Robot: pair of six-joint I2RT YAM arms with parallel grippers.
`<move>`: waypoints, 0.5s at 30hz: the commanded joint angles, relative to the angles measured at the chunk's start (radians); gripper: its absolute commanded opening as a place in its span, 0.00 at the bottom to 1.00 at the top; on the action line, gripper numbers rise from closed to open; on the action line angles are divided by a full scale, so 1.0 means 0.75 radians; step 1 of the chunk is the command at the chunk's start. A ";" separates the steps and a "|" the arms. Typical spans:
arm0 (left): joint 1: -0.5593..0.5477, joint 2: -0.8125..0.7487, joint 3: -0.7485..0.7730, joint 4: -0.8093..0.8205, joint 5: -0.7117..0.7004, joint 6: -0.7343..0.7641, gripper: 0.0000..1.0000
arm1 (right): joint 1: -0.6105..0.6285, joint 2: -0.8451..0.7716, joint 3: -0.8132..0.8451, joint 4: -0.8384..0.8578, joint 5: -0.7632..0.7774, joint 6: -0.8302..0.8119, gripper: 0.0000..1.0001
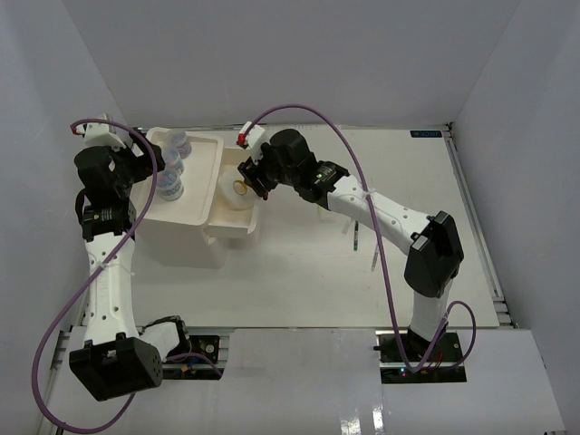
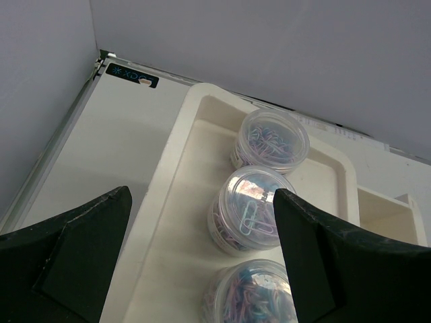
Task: Sort the stationery into containers
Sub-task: Place the stationery in the drawer.
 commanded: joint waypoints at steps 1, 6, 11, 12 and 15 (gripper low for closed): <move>0.008 -0.033 -0.009 0.017 0.006 0.000 0.97 | -0.005 -0.032 0.094 -0.012 -0.006 -0.010 0.63; 0.010 -0.037 -0.011 0.017 0.006 0.000 0.97 | -0.007 -0.036 0.128 -0.004 -0.049 0.037 0.63; 0.010 -0.039 -0.011 0.017 0.002 0.002 0.97 | 0.014 0.047 0.247 -0.025 -0.102 0.072 0.63; 0.010 -0.039 -0.011 0.019 0.004 0.000 0.97 | 0.018 0.066 0.267 -0.037 -0.098 0.072 0.63; 0.010 -0.039 -0.011 0.019 0.002 0.002 0.97 | 0.024 0.121 0.319 -0.041 -0.098 0.078 0.63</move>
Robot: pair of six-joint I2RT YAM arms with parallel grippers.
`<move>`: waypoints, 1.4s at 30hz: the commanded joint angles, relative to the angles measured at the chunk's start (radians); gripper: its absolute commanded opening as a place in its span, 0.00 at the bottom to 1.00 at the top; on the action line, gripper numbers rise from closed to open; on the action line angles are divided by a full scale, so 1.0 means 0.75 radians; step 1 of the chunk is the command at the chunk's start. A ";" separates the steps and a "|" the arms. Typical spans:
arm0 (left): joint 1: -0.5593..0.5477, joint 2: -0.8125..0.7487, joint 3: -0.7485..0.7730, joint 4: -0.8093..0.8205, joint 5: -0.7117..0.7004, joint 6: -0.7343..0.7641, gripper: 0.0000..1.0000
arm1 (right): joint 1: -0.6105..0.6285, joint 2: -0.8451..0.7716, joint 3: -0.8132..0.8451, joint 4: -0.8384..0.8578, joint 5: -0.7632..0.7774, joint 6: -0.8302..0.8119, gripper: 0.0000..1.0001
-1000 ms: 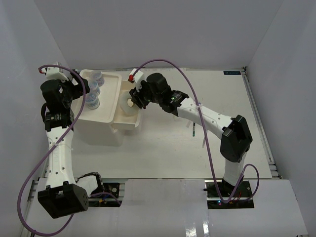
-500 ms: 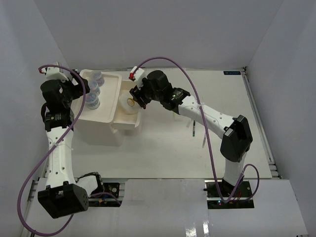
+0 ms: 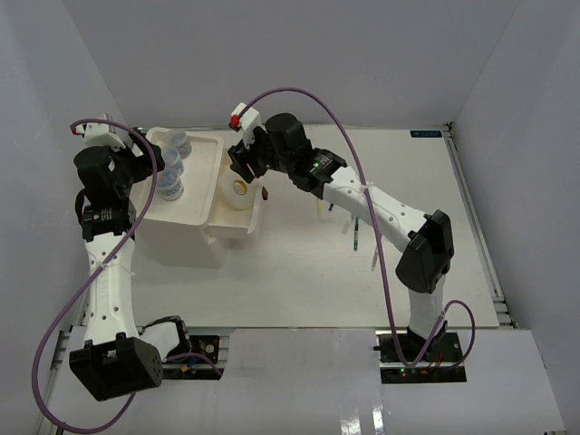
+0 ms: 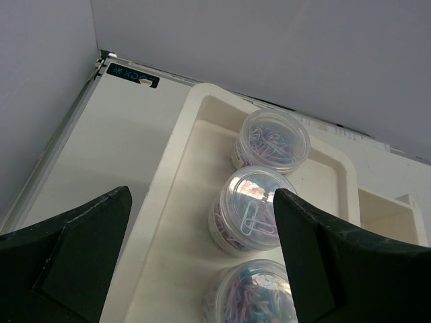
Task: Sort the stationery into containers
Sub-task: Place the stationery in the drawer, then pick up the stationery from the center of the board.
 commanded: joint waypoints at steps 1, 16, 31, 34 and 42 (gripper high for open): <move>0.006 -0.039 -0.013 0.018 0.002 0.000 0.97 | 0.018 0.068 0.076 0.009 -0.026 0.023 0.63; 0.006 -0.039 -0.013 0.018 -0.004 0.004 0.97 | 0.037 0.195 0.128 -0.073 0.043 -0.006 0.63; 0.008 -0.037 -0.011 0.016 0.008 0.000 0.97 | 0.020 -0.331 -0.260 0.019 0.658 -0.102 0.71; 0.006 -0.039 -0.007 0.014 0.010 0.000 0.97 | -0.025 -0.459 -0.410 0.017 0.961 -0.017 0.74; 0.008 -0.041 -0.009 0.012 0.025 -0.008 0.97 | -0.531 -0.871 -1.136 -0.054 0.911 0.544 0.70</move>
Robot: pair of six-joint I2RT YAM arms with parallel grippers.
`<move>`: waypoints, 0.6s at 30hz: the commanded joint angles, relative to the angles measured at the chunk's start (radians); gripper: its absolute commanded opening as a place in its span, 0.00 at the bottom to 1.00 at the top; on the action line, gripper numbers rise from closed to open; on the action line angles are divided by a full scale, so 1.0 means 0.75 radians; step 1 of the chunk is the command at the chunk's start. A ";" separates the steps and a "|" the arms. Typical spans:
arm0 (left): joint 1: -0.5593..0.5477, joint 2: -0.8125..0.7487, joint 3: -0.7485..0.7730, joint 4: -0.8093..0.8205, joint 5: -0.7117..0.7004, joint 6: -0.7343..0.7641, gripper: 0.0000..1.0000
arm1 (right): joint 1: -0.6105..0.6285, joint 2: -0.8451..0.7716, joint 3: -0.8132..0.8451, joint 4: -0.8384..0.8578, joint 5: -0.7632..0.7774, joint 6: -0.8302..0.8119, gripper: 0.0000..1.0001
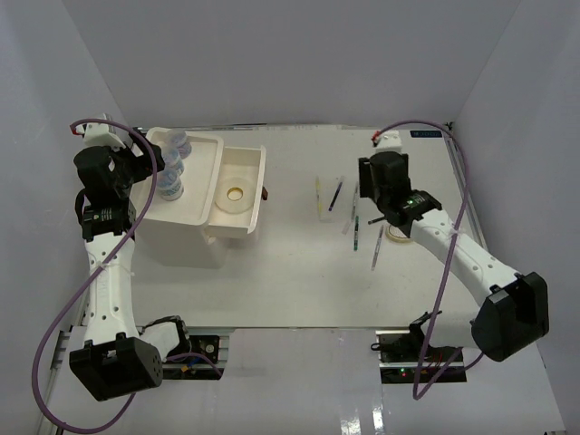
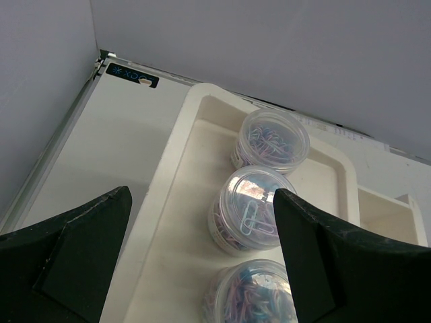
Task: Sort the stationery into containers
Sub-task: Pick up the stationery from the center of the board.
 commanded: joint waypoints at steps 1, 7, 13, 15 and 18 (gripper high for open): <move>0.008 -0.043 -0.010 0.015 0.029 -0.008 0.97 | -0.229 -0.112 -0.209 -0.060 -0.019 0.325 0.70; 0.005 -0.049 -0.016 0.023 0.021 -0.006 0.98 | -0.570 -0.072 -0.420 -0.058 -0.226 0.530 0.69; 0.005 -0.054 -0.018 0.025 0.017 -0.005 0.98 | -0.638 0.057 -0.467 -0.060 -0.192 0.634 0.65; 0.005 -0.054 -0.018 0.023 0.019 -0.003 0.98 | -0.654 0.107 -0.477 -0.056 -0.187 0.663 0.62; 0.005 -0.054 -0.018 0.023 0.019 -0.003 0.98 | -0.677 0.176 -0.485 -0.058 -0.181 0.700 0.59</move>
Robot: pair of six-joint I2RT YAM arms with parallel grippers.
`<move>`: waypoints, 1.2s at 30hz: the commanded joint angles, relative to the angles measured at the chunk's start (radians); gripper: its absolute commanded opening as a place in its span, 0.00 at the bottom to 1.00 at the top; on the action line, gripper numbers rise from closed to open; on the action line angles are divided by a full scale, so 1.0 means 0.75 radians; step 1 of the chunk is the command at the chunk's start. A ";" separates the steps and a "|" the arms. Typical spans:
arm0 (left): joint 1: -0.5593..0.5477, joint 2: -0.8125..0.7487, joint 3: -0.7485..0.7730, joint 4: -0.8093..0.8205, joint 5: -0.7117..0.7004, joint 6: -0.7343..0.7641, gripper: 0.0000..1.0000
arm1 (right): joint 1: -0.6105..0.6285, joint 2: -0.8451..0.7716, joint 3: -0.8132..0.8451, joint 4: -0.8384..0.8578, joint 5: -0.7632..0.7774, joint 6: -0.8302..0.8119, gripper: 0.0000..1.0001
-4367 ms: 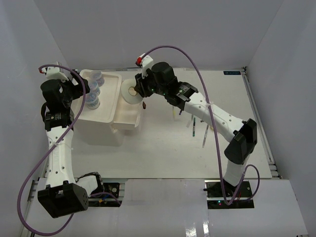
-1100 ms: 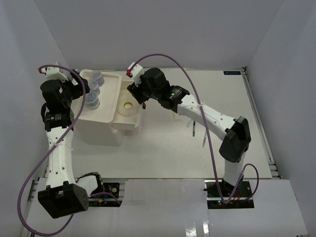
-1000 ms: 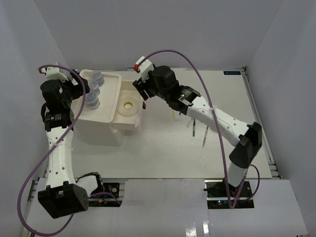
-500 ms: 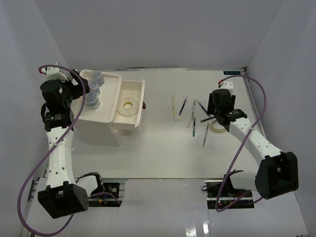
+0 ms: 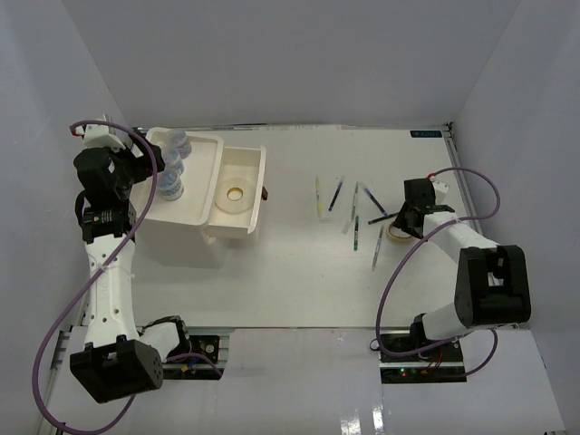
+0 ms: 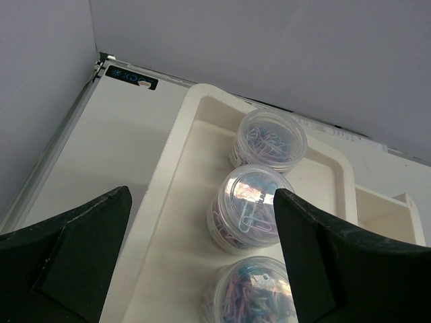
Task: Sort the stationery into containers
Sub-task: Pick up the stationery from the center of the board.
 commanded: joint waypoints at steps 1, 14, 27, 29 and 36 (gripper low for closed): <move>0.005 -0.037 -0.006 0.013 0.016 -0.005 0.98 | -0.030 0.060 -0.014 0.034 0.012 0.103 0.58; 0.005 -0.033 -0.004 0.013 0.023 -0.005 0.98 | -0.058 0.148 -0.051 0.065 0.020 0.121 0.26; 0.007 -0.025 0.002 0.011 0.051 -0.015 0.98 | 0.097 -0.333 0.147 -0.019 -0.174 -0.145 0.08; 0.007 -0.023 0.002 0.009 0.053 -0.015 0.98 | 0.187 -0.327 0.343 -0.106 -0.174 -0.165 0.08; 0.007 -0.029 -0.006 0.015 0.039 -0.017 0.98 | 0.698 -0.035 0.910 -0.168 -0.141 -0.204 0.11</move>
